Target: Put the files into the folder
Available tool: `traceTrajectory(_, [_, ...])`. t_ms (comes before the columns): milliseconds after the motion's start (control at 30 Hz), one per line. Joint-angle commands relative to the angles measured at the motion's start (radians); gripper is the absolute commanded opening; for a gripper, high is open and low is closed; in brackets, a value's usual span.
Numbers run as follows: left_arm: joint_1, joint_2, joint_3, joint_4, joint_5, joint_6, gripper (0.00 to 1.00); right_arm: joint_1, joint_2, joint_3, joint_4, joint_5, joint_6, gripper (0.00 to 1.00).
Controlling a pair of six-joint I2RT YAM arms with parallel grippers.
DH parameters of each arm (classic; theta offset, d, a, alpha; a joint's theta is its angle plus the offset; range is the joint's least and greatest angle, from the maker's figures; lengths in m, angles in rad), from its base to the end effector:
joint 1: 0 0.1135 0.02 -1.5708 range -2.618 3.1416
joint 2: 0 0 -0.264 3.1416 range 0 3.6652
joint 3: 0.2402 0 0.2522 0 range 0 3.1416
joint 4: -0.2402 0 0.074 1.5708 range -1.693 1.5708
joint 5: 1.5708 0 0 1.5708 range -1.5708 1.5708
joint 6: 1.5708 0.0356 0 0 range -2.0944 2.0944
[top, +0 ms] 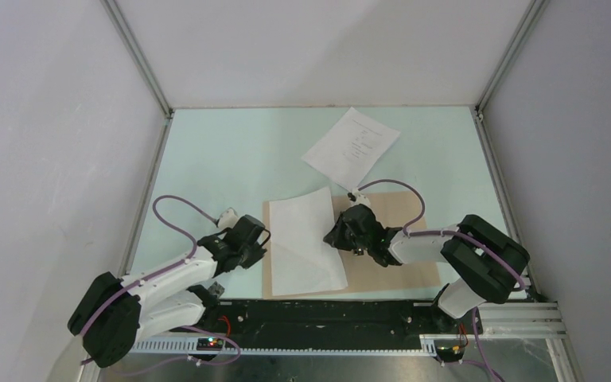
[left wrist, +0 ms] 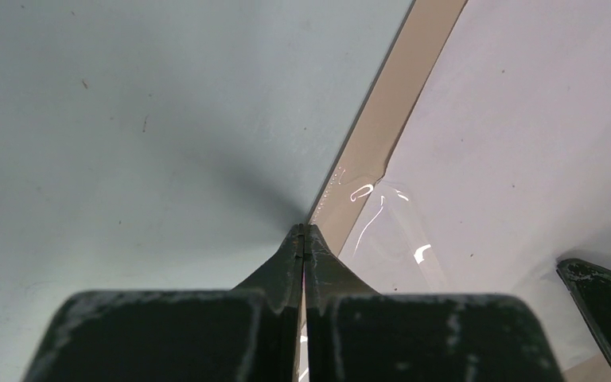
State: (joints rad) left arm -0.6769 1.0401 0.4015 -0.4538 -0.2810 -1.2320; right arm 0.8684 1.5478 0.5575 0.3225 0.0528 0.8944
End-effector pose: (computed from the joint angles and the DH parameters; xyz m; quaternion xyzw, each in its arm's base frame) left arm 0.1376 -0.0979 0.1473 -0.2955 0.9161 -0.1128 0.2466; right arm 0.1852 0.2159 0.1377 0.0232 0.8993 0.3214 0.2958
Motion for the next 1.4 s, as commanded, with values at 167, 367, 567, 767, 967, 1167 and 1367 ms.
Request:
traceTrajectory(167, [-0.017, 0.023, -0.02, -0.067, 0.005, -0.01, 0.0, -0.026, -0.016, -0.034, 0.055, 0.062, 0.046, 0.0])
traceTrajectory(367, [-0.018, 0.027, -0.018, -0.066, 0.004, -0.012, 0.0, -0.035, -0.033, -0.037, 0.057, 0.073, 0.045, 0.0])
traceTrajectory(567, [-0.02, 0.036, -0.013, -0.065, 0.005, -0.009, 0.0, -0.001, -0.003, -0.038, 0.1, 0.064, 0.057, 0.0])
traceTrajectory(767, [-0.025, 0.041, -0.013, -0.065, 0.005, -0.016, 0.0, 0.041, 0.02, -0.038, 0.121, 0.072, 0.087, 0.0])
traceTrajectory(967, [-0.028, 0.043, -0.013, -0.065, 0.005, -0.018, 0.0, 0.046, 0.04, -0.038, 0.151, 0.041, 0.056, 0.0])
traceTrajectory(1167, [-0.027, 0.049, -0.012, -0.066, 0.005, -0.016, 0.0, 0.024, 0.029, -0.038, 0.16, -0.034, -0.059, 0.0])
traceTrajectory(1367, [-0.026, 0.056, -0.006, -0.066, -0.001, -0.01, 0.0, -0.013, 0.002, -0.038, 0.12, -0.097, -0.134, 0.0])
